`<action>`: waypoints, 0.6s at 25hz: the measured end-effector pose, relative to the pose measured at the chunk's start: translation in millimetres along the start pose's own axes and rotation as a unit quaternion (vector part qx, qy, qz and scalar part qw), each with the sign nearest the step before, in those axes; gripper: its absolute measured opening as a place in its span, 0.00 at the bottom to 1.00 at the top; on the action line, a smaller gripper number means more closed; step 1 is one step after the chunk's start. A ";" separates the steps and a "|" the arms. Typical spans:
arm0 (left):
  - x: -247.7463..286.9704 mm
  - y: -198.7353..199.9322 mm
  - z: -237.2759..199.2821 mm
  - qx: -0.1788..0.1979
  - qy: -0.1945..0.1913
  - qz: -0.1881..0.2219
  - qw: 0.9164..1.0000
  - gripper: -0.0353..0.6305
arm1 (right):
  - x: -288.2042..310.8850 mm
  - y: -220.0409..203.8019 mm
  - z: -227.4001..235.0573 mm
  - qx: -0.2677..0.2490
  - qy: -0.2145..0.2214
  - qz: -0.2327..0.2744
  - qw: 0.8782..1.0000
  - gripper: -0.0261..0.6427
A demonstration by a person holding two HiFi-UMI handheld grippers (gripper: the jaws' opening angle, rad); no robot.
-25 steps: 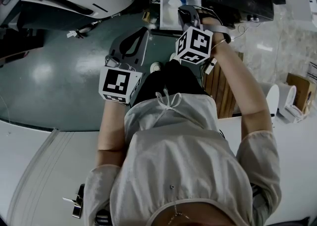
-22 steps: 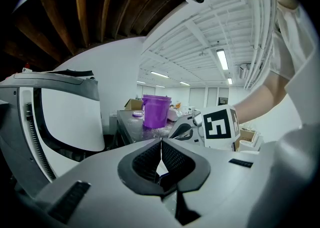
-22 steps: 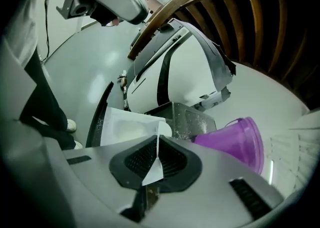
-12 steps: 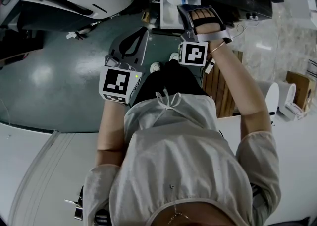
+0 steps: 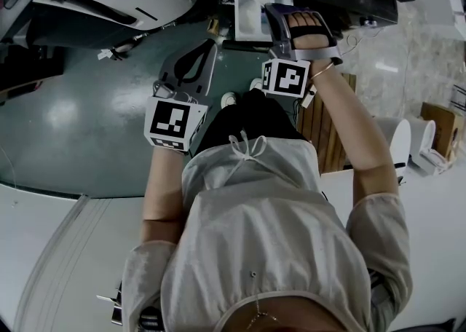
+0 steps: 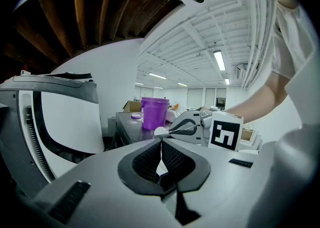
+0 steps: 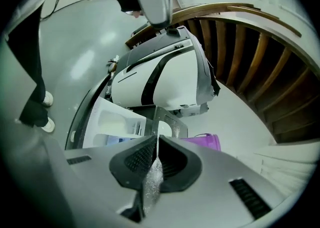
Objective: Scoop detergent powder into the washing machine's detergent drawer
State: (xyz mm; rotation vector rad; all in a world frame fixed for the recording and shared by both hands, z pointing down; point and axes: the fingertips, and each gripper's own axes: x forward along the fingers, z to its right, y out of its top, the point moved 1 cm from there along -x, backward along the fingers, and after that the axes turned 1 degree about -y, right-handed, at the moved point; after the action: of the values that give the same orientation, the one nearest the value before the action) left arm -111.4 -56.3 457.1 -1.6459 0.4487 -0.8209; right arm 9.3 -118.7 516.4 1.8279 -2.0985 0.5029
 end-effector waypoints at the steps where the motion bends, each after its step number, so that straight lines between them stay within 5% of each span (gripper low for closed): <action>1: -0.3 1.2 0.2 0.001 0.000 0.001 1.000 0.09 | -2.1 0.2 2.9 0.014 0.003 0.001 1.000 0.06; 9: -4.3 19.2 2.1 0.014 0.003 0.014 1.000 0.09 | -17.1 -7.6 27.3 0.149 0.010 0.011 0.989 0.06; 15: -8.3 42.3 2.6 0.033 0.010 0.030 0.999 0.09 | -42.3 -9.6 63.1 0.266 -0.025 0.041 0.963 0.06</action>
State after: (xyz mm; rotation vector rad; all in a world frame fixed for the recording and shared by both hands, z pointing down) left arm -109.2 -59.2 414.0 -1.5569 0.4765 -0.7996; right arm 24.3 -111.5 441.6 2.0393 -2.2307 1.1457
